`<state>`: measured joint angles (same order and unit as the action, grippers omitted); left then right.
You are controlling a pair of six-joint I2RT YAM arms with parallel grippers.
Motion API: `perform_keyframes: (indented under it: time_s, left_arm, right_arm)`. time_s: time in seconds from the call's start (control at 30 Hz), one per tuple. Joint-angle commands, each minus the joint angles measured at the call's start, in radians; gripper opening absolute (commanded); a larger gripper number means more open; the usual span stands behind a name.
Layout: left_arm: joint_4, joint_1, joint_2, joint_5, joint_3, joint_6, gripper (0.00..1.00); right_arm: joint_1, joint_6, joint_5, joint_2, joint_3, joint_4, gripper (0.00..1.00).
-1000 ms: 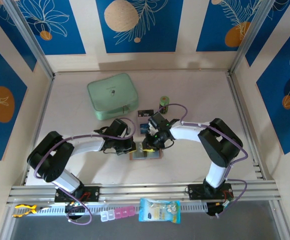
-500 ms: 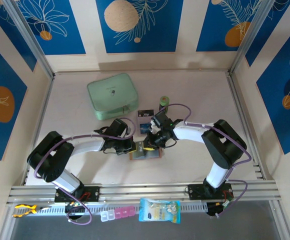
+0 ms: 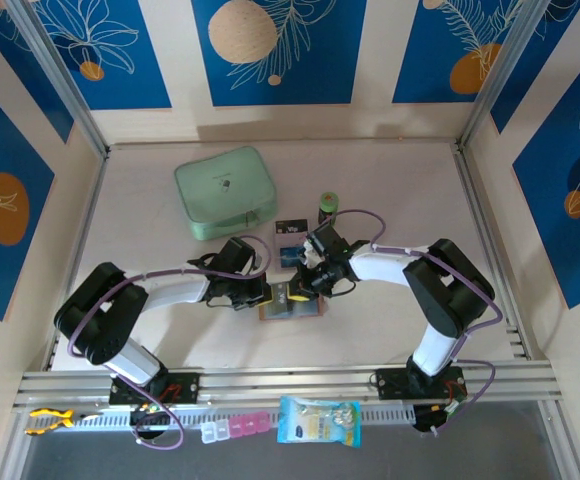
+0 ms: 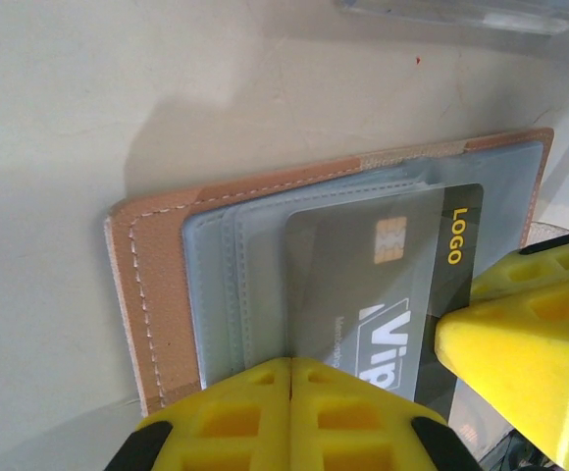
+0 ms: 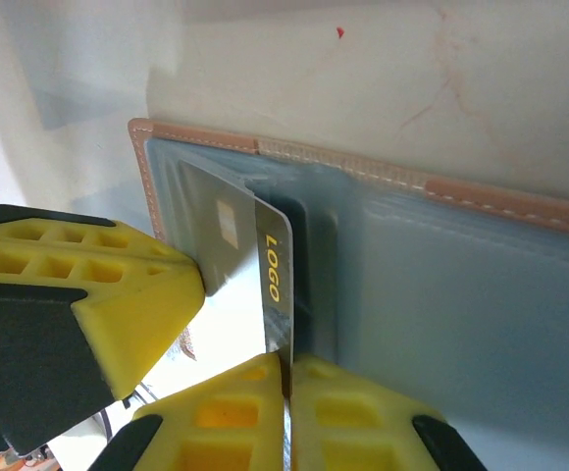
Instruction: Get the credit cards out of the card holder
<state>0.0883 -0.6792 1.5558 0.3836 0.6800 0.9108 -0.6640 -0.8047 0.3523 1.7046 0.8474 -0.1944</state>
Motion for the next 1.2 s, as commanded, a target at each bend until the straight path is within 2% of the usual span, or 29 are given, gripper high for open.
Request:
perform_keyframes:
  time_s: [0.0,0.27,0.53,1.17]
  left_arm:
    - [0.075,-0.008,-0.010,-0.025,-0.030,-0.001,0.00]
    - [0.091,-0.006,-0.023,-0.035,-0.030,-0.004,0.00]
    - [0.081,-0.006,-0.042,-0.041,-0.042,0.003,0.00]
    - [0.066,0.004,-0.033,-0.027,-0.043,-0.017,0.00]
  right_arm:
    - [0.014,0.016,0.003,-0.038,-0.027,-0.018,0.07]
    - [0.054,0.073,-0.034,-0.101,-0.039,-0.103,0.06]
    - [0.051,0.143,-0.094,-0.135,0.028,-0.247,0.04]
    - [-0.112,0.162,-0.335,0.002,0.267,-0.505,0.04]
